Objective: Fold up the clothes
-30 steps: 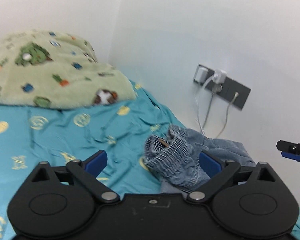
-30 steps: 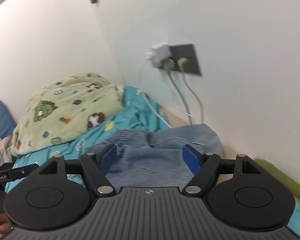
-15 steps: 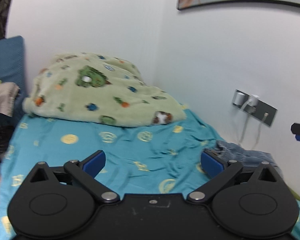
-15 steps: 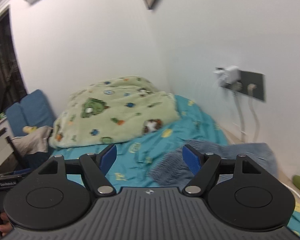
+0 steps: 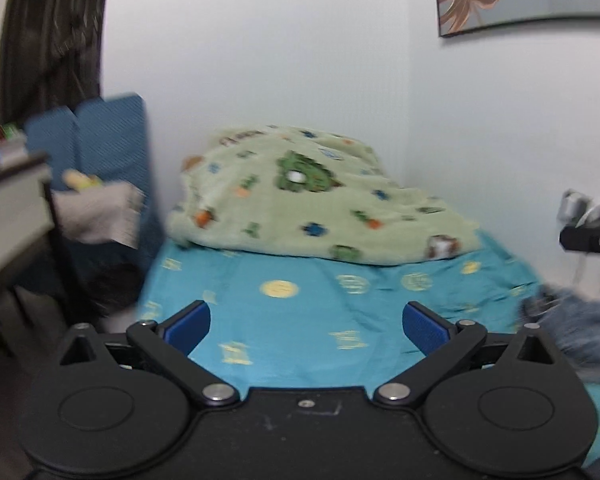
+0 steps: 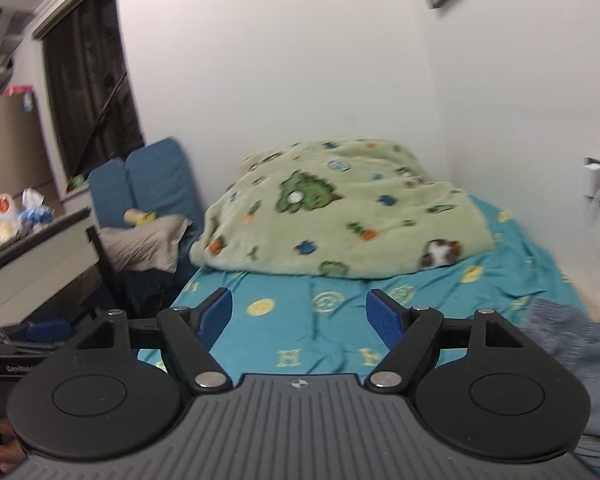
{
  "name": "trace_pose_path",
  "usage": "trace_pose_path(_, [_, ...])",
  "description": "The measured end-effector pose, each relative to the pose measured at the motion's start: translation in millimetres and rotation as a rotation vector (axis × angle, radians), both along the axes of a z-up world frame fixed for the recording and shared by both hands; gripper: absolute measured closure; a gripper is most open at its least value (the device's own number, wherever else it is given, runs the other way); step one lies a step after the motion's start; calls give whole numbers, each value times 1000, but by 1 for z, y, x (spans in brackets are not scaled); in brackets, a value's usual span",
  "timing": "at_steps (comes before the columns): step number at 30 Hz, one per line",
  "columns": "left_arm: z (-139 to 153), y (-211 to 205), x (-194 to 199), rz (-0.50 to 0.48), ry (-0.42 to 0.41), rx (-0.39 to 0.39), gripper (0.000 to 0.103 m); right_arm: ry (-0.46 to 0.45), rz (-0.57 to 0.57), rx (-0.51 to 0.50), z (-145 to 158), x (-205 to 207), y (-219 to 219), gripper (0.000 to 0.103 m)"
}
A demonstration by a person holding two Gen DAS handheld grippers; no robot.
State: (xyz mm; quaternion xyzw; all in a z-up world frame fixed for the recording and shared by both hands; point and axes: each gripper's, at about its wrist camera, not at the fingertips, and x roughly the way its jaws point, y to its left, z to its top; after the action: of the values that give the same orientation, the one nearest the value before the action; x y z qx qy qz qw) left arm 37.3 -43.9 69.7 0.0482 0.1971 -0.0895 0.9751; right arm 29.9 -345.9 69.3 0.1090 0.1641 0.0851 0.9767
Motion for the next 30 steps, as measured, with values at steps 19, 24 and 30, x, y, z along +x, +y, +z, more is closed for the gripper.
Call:
trace_pose_path(19, [-48,50,12,138,-14,-92,0,-73,77,-101,-35,33,83,15])
trace_pose_path(24, [-50,44,4,159,-64,-37,0,-61,74,-39,-47,30,75,15])
trace_pose_path(30, [-55,37,1,157,-82,-21,0,-28,60,-35,-64,27,67,15])
